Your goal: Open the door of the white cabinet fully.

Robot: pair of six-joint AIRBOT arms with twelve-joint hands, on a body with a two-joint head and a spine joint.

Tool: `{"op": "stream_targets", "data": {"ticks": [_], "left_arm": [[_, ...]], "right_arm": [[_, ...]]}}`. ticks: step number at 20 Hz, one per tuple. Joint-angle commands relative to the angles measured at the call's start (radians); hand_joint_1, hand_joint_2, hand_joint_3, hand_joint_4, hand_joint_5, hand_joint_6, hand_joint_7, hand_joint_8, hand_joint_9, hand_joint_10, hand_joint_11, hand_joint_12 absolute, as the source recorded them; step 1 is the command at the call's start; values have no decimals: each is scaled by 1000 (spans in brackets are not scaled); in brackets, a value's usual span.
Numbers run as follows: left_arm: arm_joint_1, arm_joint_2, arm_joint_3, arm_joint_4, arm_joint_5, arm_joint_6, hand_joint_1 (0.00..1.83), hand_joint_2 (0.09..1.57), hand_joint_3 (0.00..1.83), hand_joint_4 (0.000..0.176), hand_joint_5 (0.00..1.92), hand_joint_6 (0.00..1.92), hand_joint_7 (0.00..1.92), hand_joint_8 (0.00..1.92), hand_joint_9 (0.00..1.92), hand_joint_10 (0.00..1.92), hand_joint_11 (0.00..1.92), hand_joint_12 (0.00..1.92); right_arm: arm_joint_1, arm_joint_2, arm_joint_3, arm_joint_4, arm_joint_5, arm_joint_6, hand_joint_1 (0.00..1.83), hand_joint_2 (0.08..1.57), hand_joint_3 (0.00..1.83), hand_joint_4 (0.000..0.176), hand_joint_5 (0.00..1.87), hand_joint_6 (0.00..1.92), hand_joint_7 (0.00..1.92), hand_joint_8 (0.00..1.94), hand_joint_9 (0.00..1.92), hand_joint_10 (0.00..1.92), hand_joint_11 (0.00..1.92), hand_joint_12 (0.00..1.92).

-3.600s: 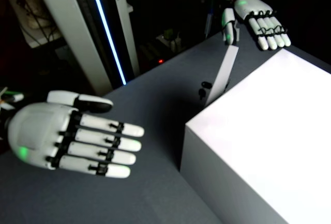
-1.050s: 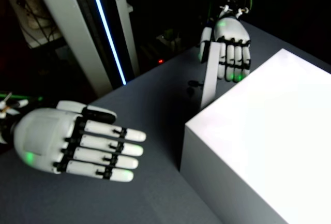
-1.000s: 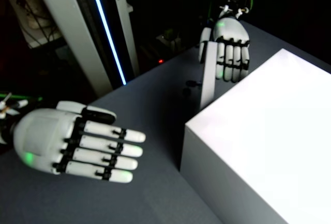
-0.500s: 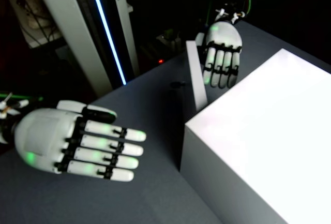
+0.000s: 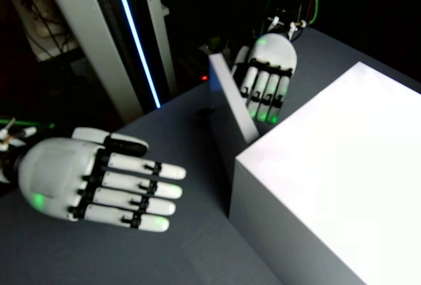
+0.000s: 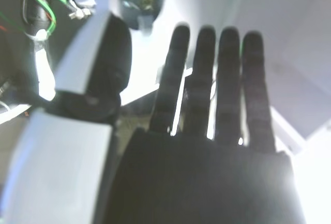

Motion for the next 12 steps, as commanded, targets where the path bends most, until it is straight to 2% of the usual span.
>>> {"op": "stream_targets", "data": {"ticks": [1,2,3,4,5,6,7,8,9,11,12], "left_arm": [[-15,-6,0,-1,-120,-6,396,1454,6,0,292,8,280,8,270,8,171,307],[-23,-13,4,4,-117,-6,369,1467,9,0,289,4,288,7,281,8,171,304],[-29,-18,6,10,-112,-6,405,1457,2,0,280,2,283,3,279,5,168,302],[-36,-24,7,18,-106,-7,471,1433,0,0,280,2,282,1,280,3,167,297],[-42,-29,9,24,-101,-7,526,1409,0,0,289,4,282,1,275,1,167,293],[-48,-36,11,30,-97,-8,520,1409,0,0,322,11,304,6,281,3,180,296],[-52,-41,14,34,-94,-11,505,1412,0,0,338,10,312,6,284,2,185,295],[-57,-51,20,40,-91,-20,597,1380,0,0,354,7,323,4,297,4,197,290],[-61,-60,24,45,-91,-25,611,1374,0,0,322,1,305,0,290,0,182,280],[-70,-73,26,55,-90,-26,556,1389,0,0,320,2,301,0,290,0,181,270],[-75,-83,30,58,-90,-26,389,1429,13,0,333,3,306,3,295,1,205,267]], "right_arm": [[5,0,5,27,122,9,525,1356,3,19,256,0,231,0,160,2,100,41],[5,0,5,27,122,9,555,1363,3,9,260,1,236,2,164,3,102,43],[5,0,5,27,122,9,545,1365,3,11,261,1,238,2,169,4,108,48],[5,0,5,27,122,9,514,1356,0,24,264,2,236,0,171,3,122,58],[5,0,5,27,122,9,511,1355,0,25,266,2,230,0,177,5,148,71],[5,0,5,27,122,9,496,1359,1,16,252,0,222,0,175,3,142,72],[5,-1,5,27,122,9,545,1359,0,16,258,3,223,1,173,2,136,73],[5,-1,5,27,122,9,546,1350,0,31,259,2,225,1,169,0,132,79],[5,-2,6,27,122,9,542,1349,0,22,270,6,250,10,187,7,144,86],[5,-3,8,27,122,9,568,1340,0,17,286,9,268,12,193,7,139,88],[5,-4,9,27,122,9,592,1341,0,6,292,6,270,6,204,8,143,94]]}}
